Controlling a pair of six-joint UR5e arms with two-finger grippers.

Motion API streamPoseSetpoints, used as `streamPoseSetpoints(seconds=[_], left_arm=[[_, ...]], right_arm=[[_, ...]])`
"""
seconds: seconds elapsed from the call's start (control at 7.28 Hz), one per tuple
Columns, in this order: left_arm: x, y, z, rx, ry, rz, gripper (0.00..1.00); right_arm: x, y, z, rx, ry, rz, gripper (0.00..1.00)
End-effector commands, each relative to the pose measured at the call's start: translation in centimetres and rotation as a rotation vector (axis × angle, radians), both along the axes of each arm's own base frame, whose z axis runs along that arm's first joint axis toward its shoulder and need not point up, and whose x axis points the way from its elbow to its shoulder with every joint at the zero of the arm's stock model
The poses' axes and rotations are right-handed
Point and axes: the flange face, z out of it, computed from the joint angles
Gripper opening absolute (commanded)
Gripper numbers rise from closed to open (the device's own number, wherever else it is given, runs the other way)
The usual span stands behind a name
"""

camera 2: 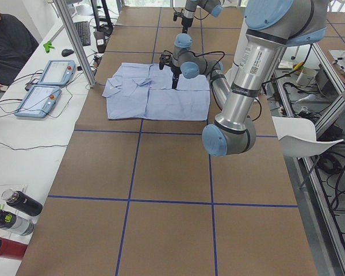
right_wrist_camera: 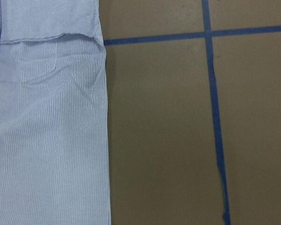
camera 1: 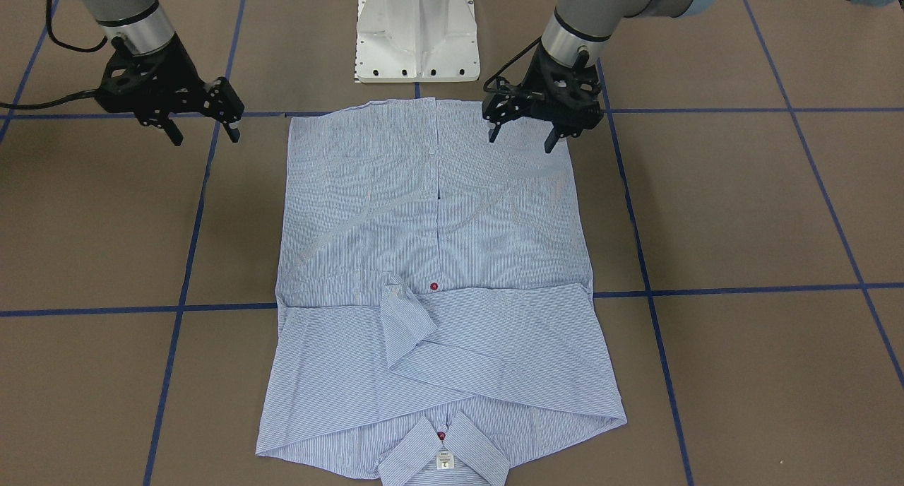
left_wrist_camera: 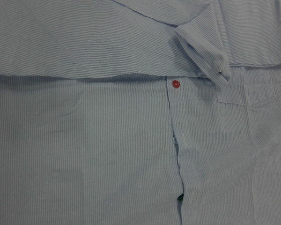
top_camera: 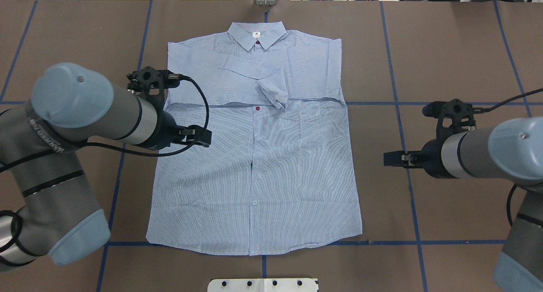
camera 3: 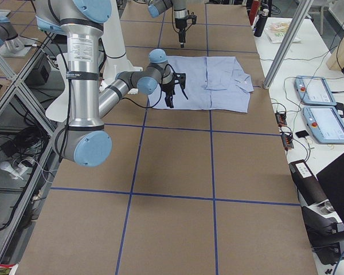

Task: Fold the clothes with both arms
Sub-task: 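Release the sleeve and move both grippers to the shirt's side edges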

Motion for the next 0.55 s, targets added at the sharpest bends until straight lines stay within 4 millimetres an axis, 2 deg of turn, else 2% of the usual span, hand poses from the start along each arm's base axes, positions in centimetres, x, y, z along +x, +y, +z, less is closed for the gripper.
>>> streamPoseSetpoints(seconds=[0.0, 0.14, 0.27, 0.41], left_arm=[[-2.2, 2.7, 4.5, 0.02, -0.024, -0.011, 1.0], [-3.4, 4.0, 7.9, 0.03, -0.009, -0.002, 1.0], [-3.7, 5.7, 10.6, 0.028, -0.01, 0.023, 1.0], [-3.6, 6.8, 11.1, 0.027, -0.021, 0.018, 1.0]], right_arm=[[-4.1, 4.8, -0.2, 0.003, 0.006, 0.022, 1.0], [-4.5, 5.3, -0.2, 0.001, 0.005, 0.022, 1.0], [-4.8, 5.7, -0.2, 0.01, 0.008, 0.022, 1.0], [-5.0, 5.9, -0.3, 0.008, 0.006, 0.021, 1.0]])
